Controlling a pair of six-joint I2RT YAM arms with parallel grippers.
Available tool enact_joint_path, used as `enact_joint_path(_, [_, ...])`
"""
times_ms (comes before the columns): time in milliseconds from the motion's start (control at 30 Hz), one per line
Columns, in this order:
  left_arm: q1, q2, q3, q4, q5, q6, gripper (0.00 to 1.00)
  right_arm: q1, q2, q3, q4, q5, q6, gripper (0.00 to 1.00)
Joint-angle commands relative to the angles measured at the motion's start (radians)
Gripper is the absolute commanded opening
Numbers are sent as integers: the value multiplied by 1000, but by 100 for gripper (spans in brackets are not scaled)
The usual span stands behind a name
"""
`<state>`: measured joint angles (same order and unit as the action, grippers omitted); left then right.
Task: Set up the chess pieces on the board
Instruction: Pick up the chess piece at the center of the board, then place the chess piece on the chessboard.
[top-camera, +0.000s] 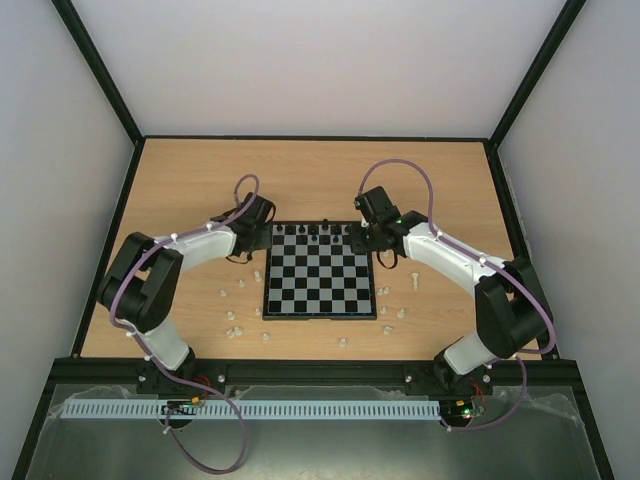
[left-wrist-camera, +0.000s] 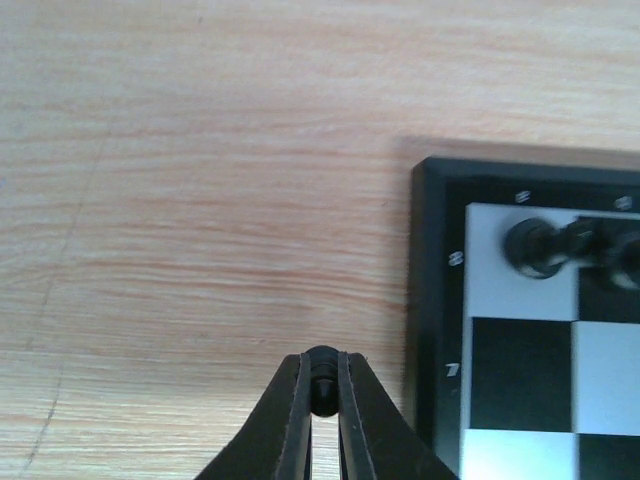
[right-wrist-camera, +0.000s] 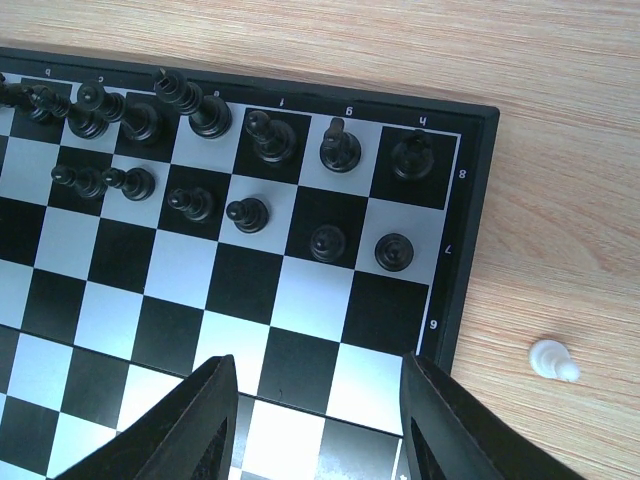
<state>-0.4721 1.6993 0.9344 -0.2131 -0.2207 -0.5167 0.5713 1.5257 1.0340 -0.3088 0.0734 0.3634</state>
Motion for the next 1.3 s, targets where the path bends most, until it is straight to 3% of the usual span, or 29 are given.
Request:
enact_joint_path(0, [-25,-42,78,-61,16,20,2,7,-24,-11,-9,5,3,45])
enact_joint_path(367, [-108,45,168,-97,43,25,2,7,-17,-11,-10,9,3,45])
enact_joint_path(900, [-112,117,173,-90,-4,21,4,9,-13,-15,-5,-2,3,45])
enact_joint_path(1067, [-112,129,178,-89,-6,22,11,9,-13,-16,-6,-1,3,45])
enact_joint_path(1133, [-112,127,178,-92,-12,21,21,9,-13,-16,-5,-1,3,45])
enact_joint_path(1267, [-112,101,183,-115,-34,17,30,10,-15,-16,-5,-1,3,45])
